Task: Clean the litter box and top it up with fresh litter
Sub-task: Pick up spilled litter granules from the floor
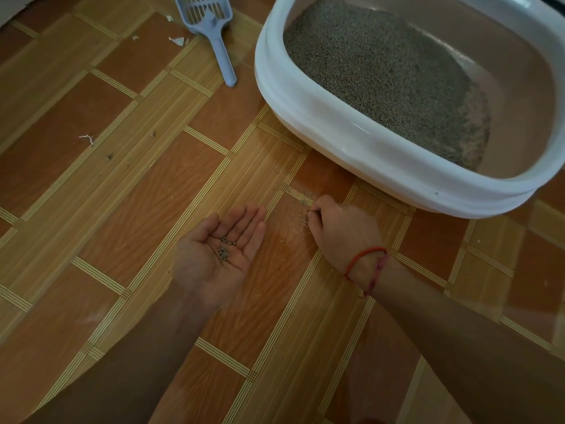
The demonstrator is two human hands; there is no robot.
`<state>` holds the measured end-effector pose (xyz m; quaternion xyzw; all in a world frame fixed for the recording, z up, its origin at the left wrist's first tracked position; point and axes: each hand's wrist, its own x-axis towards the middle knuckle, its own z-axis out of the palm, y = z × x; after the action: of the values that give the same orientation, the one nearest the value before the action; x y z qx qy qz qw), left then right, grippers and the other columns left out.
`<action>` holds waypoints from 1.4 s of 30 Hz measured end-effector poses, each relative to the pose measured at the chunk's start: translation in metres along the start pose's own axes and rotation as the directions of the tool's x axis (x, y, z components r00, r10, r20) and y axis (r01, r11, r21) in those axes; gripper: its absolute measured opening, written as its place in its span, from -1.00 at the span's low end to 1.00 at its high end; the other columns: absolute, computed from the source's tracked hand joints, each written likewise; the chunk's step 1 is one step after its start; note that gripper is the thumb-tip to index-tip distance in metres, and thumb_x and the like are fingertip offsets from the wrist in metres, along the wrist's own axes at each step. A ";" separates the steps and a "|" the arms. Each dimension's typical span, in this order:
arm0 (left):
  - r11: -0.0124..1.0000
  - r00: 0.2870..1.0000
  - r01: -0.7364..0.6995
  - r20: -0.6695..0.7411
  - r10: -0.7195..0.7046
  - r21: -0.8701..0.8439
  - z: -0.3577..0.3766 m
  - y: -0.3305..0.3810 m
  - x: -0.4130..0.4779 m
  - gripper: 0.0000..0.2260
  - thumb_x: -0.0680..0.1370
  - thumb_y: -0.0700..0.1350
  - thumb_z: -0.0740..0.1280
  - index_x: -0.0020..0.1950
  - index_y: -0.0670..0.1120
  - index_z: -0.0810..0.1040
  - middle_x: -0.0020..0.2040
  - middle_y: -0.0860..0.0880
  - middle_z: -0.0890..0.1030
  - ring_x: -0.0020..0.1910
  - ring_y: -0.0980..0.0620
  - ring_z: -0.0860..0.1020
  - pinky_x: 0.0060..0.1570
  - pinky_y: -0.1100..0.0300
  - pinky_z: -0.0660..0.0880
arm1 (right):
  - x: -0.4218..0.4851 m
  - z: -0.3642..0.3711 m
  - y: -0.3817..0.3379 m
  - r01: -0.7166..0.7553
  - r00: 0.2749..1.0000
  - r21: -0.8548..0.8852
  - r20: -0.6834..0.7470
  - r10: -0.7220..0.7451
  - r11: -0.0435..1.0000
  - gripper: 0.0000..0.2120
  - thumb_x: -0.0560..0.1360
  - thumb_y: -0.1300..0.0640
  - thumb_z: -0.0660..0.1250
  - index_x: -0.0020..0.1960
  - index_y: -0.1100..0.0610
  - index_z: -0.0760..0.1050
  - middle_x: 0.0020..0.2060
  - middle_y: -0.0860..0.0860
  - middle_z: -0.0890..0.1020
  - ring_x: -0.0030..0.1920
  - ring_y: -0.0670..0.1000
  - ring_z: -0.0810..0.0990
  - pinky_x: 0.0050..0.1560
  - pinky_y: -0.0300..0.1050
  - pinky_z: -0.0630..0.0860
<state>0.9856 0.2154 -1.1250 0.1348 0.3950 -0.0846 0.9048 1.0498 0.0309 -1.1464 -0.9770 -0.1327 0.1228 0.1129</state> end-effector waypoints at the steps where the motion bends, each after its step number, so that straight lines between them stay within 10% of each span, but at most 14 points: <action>1: 1.000 1.000 0.001 0.000 -0.001 -0.002 0.000 0.000 0.000 -0.54 0.68 -0.10 0.11 -0.14 -0.32 0.69 0.07 -0.24 0.70 0.11 -0.20 0.68 0.06 -0.10 0.63 | 0.000 -0.002 -0.001 0.002 1.000 -0.007 0.009 -0.002 1.000 -0.79 0.64 0.00 0.07 0.02 0.04 0.45 -0.33 -0.06 0.56 -0.34 0.02 0.56 -0.31 -0.04 0.56; 18: 0.968 0.981 0.116 0.128 -0.147 0.222 -0.004 -0.005 -0.012 -0.53 0.68 -0.07 0.01 -0.01 -0.25 0.68 -0.03 -0.16 0.67 -0.08 -0.05 0.67 -0.09 0.12 0.66 | -0.044 -0.039 -0.100 0.261 0.957 0.345 0.026 -0.288 0.901 -0.79 0.59 -0.03 0.20 0.11 0.07 0.46 -0.14 0.00 0.64 -0.11 0.07 0.62 -0.11 0.08 0.56; 25: 0.985 0.987 0.116 0.096 -0.129 0.130 -0.004 -0.005 -0.008 -0.57 0.67 -0.03 0.05 0.10 -0.27 0.62 0.17 -0.18 0.64 0.12 -0.09 0.67 0.10 0.03 0.62 | -0.044 -0.033 -0.093 0.318 0.942 0.373 -0.024 -0.334 0.871 -0.87 0.59 0.03 0.20 0.05 0.04 0.48 -0.20 -0.01 0.63 -0.16 0.06 0.62 -0.17 0.09 0.56; 42: 1.000 1.000 0.007 0.000 -0.007 0.026 0.001 -0.004 -0.006 -0.54 0.68 -0.11 0.11 -0.15 -0.33 0.69 0.07 -0.26 0.69 0.09 -0.21 0.69 0.05 -0.11 0.63 | -0.044 -0.013 0.033 -0.188 0.978 0.341 -0.023 0.208 0.921 -0.88 0.51 -0.03 0.39 0.00 -0.03 0.60 -0.44 -0.20 0.41 -0.41 -0.21 0.41 -0.39 -0.36 0.25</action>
<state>0.9817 0.2113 -1.1205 0.1451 0.3943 -0.0930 0.9027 1.0202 -0.0152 -1.1330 -0.9549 -0.0069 0.1255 0.2690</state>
